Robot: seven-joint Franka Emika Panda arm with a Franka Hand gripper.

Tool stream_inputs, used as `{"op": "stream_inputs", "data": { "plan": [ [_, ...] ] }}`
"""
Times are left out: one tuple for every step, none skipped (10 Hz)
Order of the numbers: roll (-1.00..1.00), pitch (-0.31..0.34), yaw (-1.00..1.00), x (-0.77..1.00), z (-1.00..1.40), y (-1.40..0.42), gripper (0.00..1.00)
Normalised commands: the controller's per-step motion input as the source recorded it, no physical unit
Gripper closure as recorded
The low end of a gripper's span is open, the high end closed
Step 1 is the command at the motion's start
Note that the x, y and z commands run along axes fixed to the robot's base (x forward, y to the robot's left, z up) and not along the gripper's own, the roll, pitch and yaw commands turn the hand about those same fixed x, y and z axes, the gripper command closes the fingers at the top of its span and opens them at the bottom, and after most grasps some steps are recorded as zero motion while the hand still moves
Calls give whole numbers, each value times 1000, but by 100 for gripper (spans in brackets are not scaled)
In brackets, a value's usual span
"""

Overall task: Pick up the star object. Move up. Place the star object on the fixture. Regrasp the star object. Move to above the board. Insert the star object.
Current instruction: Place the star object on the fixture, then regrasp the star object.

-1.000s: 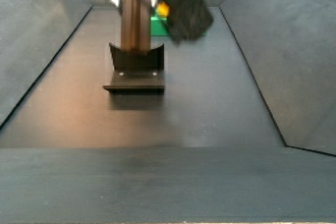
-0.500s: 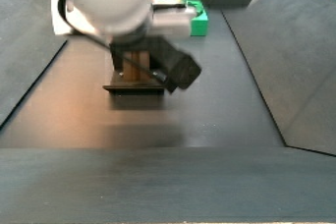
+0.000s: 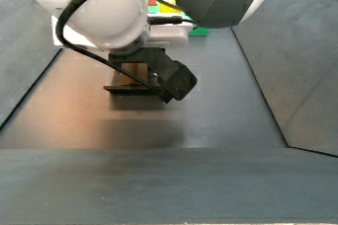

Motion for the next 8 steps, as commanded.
{"op": "stream_inputs", "data": {
  "plan": [
    [-119, -29, -92, 78, -516, 98, 100],
    [0, 0, 0, 0, -167, -500, 100],
    [0, 0, 0, 0, 0, 0, 0],
    [-45, -37, 28, 0, 1000, 0, 0],
    [-39, -30, 37, -8, 1000, 1, 0],
    [-9, -10, 47, -28, 1000, 1, 0],
    [7, 2, 52, -30, 1000, -5, 0],
    [30, 30, 51, -36, 1000, -1, 0]
  ]
}}
